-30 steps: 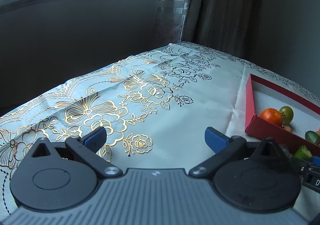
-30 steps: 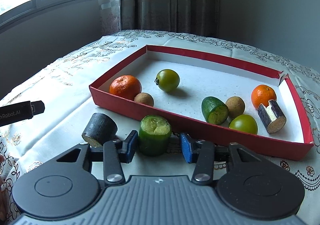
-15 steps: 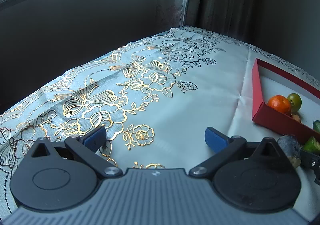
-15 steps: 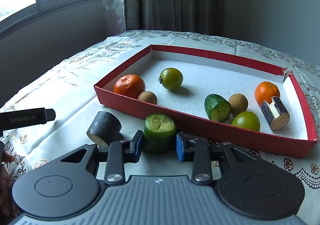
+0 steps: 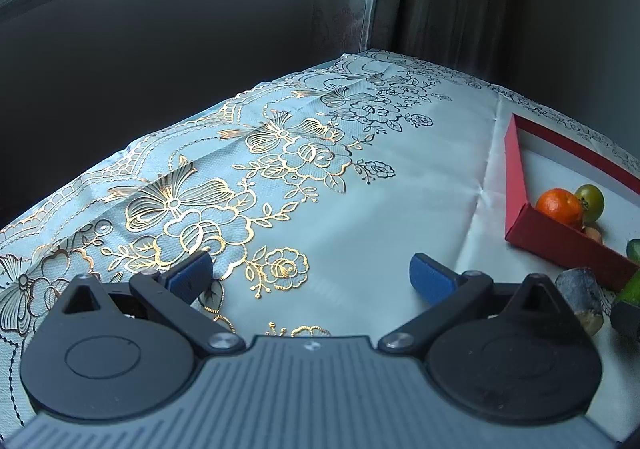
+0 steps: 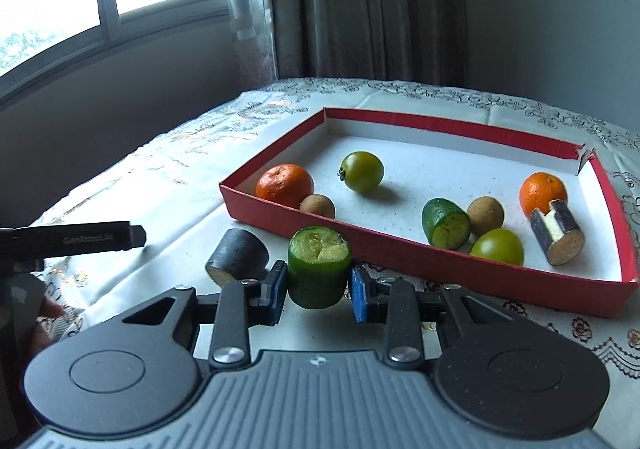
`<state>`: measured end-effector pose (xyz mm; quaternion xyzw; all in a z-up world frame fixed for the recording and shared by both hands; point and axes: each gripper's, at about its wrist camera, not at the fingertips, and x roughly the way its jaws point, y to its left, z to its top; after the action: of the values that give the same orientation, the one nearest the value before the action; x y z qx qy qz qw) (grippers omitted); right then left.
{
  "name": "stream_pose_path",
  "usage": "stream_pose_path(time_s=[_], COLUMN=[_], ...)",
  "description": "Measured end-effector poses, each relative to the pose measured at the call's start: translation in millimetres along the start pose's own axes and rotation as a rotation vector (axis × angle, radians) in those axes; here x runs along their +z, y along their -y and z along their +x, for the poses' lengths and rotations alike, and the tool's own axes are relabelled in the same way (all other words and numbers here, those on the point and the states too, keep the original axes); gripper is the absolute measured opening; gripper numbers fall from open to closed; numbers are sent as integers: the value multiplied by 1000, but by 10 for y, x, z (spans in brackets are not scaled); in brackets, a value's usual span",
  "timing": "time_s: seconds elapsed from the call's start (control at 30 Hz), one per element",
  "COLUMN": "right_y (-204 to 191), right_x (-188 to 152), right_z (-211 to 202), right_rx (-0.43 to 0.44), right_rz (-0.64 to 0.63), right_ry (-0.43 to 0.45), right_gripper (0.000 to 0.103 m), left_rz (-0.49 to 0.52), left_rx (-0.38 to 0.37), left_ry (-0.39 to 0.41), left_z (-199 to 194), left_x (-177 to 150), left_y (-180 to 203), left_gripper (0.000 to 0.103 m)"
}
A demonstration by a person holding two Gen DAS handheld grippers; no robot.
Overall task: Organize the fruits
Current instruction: 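Carry the cucumber piece into the red box and open the right gripper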
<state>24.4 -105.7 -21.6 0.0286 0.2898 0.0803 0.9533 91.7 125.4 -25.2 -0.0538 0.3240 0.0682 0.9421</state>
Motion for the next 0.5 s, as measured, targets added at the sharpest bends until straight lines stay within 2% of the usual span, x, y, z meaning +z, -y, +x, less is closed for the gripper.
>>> stream_pose_path(time_s=[0.13,0.27,0.37,0.5], right_y=[88,342,587,793], right_x=[-44,6,185,513], right_z=[-239,-474,-595,-542], right_rx=[21,-10,-59,-70], right_rz=[-22,-13,17,57], right_ry=[19,42,88,111], right_gripper=[31,31,31,31], left_rz=[0,0,2,3], left_rx=[0,0,2,4], left_ry=[0,0,-1,-3], left_z=[0,0,5,5], left_x=[-1,-1,-1,-4], left_y=[0,-1,0,4], left_gripper=[103,103,103,103])
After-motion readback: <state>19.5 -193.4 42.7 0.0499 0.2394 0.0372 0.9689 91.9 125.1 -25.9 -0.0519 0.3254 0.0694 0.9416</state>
